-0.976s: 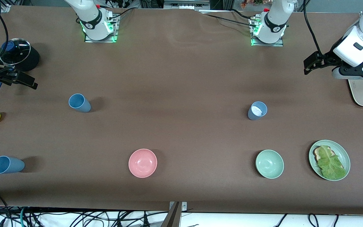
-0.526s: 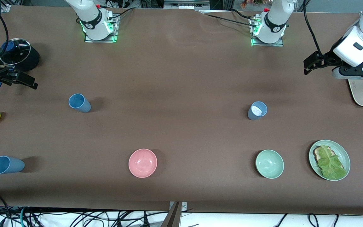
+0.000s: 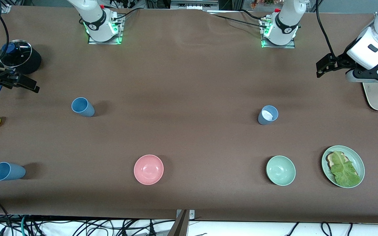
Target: Stack blue cups with both arms
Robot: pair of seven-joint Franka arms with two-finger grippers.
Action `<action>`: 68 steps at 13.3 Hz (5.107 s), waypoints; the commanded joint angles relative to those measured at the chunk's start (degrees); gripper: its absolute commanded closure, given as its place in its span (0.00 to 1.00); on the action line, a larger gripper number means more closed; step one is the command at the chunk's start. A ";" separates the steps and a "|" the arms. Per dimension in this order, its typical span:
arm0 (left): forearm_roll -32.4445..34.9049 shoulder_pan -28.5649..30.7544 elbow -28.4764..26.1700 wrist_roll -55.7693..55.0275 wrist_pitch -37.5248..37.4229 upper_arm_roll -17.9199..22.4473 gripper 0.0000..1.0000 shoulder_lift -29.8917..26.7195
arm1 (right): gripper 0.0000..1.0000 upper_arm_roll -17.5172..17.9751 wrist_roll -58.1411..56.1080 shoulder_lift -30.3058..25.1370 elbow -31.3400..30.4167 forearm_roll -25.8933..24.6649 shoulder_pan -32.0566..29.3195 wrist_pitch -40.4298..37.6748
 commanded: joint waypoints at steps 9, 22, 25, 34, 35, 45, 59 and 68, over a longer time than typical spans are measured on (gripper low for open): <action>-0.68 0.26 1.77 0.59 -1.08 -0.24 0.00 0.73 | 0.00 0.34 0.47 -0.48 -0.34 -0.46 -0.33 -0.23; -0.68 -0.70 1.77 0.59 -1.26 -1.91 0.00 3.18 | 0.00 0.08 -0.50 6.28 0.01 -0.64 -1.29 -2.08; -0.59 0.00 1.77 0.86 -1.17 -1.82 0.00 7.83 | 0.00 -0.53 -0.50 9.01 -3.92 -1.08 -2.26 3.78; 0.64 -0.70 -8.83 1.20 15.91 -1.91 0.00 14.97 | 0.00 -1.51 -5.42 4.88 -33.99 -1.25 -2.26 39.64; 0.90 -0.88 -12.87 0.95 23.10 -1.91 0.00 16.19 | 0.00 -1.51 -5.51 4.88 -35.14 -1.25 -2.26 40.72; 3.10 -1.76 -30.05 1.03 50.07 -2.00 0.30 19.27 | 0.00 -1.51 -5.69 5.32 -36.73 -1.16 -2.26 37.39; 3.28 -2.37 -14.33 -2.03 30.14 -4.54 1.00 20.33 | 0.00 -1.59 -5.69 8.40 -36.29 -1.25 -2.26 37.30; 2.05 -15.10 -1.50 -34.01 29.15 -13.42 1.00 29.37 | 0.92 -1.51 -5.69 9.19 -36.20 -1.25 -2.26 38.35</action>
